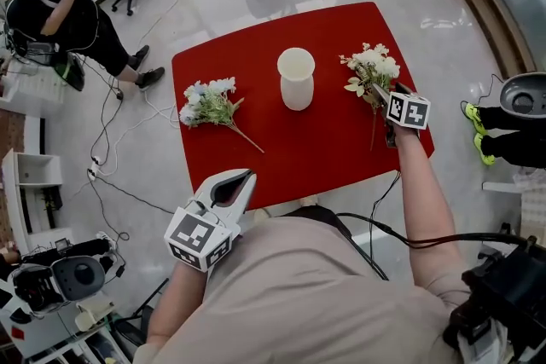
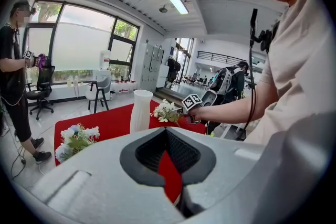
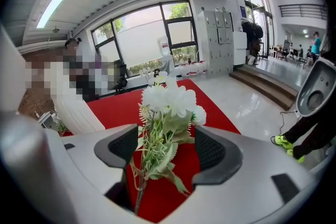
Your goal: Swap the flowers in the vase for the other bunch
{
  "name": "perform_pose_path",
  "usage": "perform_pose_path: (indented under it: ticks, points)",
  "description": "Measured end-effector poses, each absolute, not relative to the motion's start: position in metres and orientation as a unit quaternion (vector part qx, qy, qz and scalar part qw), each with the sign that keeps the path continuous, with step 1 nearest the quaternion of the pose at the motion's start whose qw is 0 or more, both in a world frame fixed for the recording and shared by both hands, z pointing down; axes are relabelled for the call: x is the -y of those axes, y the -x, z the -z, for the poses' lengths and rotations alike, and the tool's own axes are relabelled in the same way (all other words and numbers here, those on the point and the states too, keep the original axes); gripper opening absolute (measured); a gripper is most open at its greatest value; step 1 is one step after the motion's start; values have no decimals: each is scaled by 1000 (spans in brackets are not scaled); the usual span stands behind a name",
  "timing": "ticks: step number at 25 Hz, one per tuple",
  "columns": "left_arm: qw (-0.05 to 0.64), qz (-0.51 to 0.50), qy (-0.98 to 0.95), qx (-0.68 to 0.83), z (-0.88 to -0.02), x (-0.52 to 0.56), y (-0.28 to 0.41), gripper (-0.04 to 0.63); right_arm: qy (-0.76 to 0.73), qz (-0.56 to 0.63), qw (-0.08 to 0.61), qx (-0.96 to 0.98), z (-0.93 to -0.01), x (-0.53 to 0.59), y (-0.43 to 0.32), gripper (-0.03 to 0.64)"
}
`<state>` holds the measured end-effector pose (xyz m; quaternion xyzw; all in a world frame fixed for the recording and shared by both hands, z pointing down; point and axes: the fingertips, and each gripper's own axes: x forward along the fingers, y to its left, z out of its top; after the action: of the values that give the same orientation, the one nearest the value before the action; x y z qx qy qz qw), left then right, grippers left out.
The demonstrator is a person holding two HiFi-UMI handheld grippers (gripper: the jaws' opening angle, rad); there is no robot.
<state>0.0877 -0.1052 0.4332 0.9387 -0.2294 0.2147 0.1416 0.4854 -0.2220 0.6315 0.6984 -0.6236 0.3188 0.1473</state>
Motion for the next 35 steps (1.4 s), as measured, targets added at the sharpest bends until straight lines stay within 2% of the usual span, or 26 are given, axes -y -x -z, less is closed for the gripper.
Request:
perform_pose_path:
  ticks: [9,17,26,35]
  points:
    - [142,-199,-946,213,-434,93,-67,8,-714,-290,151,619,-604,188,-465,336]
    - [150,-185,-950,204,-436,78,-34,8,-714,-259,164,630,-572,155,-418,334]
    - [150,-173,-955,189,-434,66,-2,8,-688,-240,174,662,-541,122,-333,313]
    - [154,-161,-955,196,-430,59,39,8,-581,-233,224,747,-542,118,-202,298]
